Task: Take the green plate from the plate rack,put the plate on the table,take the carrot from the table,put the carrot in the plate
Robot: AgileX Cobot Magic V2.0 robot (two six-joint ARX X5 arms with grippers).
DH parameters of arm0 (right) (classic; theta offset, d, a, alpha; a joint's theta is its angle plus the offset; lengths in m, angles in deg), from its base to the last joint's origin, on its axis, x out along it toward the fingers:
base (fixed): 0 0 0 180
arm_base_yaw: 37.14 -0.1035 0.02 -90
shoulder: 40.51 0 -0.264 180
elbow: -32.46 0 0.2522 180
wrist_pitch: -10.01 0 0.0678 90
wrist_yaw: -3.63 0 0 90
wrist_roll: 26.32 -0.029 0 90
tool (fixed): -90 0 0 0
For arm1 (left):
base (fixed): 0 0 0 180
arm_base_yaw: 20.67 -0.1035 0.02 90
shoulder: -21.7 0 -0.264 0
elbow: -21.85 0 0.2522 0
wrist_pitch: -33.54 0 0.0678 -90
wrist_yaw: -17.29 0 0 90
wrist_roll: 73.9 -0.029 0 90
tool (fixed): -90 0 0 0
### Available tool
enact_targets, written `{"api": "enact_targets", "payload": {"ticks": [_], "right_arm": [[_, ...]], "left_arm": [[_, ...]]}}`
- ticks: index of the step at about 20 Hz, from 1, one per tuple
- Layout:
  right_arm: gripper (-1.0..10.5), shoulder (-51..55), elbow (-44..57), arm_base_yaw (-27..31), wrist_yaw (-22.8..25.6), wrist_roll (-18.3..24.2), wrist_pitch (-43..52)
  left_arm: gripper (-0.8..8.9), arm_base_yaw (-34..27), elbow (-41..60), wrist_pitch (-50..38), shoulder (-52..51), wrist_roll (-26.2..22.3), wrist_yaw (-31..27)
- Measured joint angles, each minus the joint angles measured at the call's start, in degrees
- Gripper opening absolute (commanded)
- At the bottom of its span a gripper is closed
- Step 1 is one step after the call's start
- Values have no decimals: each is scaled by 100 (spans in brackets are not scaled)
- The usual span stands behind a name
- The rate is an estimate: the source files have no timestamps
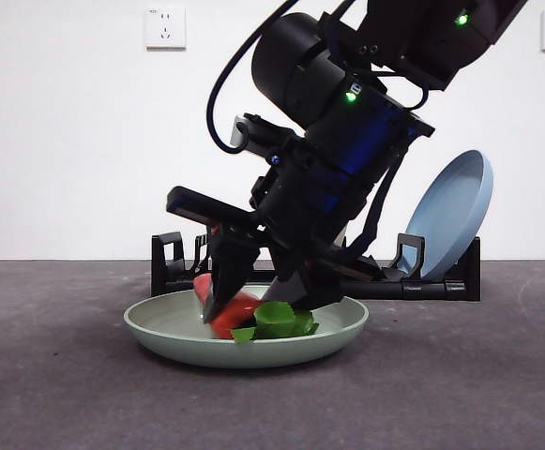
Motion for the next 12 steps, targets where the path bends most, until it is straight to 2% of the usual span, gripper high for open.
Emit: {"api": "enact_targets", "payload": {"ticks": [2, 3, 8, 12], "right_arm": [[527, 0, 0, -2, 0, -2, -26], [573, 0, 0, -2, 0, -7, -35], [568, 199, 0, 2, 7, -44, -107], [567, 1069, -2, 0, 7, -77, -498]], "left_arm": [[314, 0, 2, 74, 0, 0, -2], [314, 0, 0, 92, 0, 0, -2], [314, 0, 0, 94, 0, 0, -2], [314, 0, 0, 98, 0, 0, -2]]}}
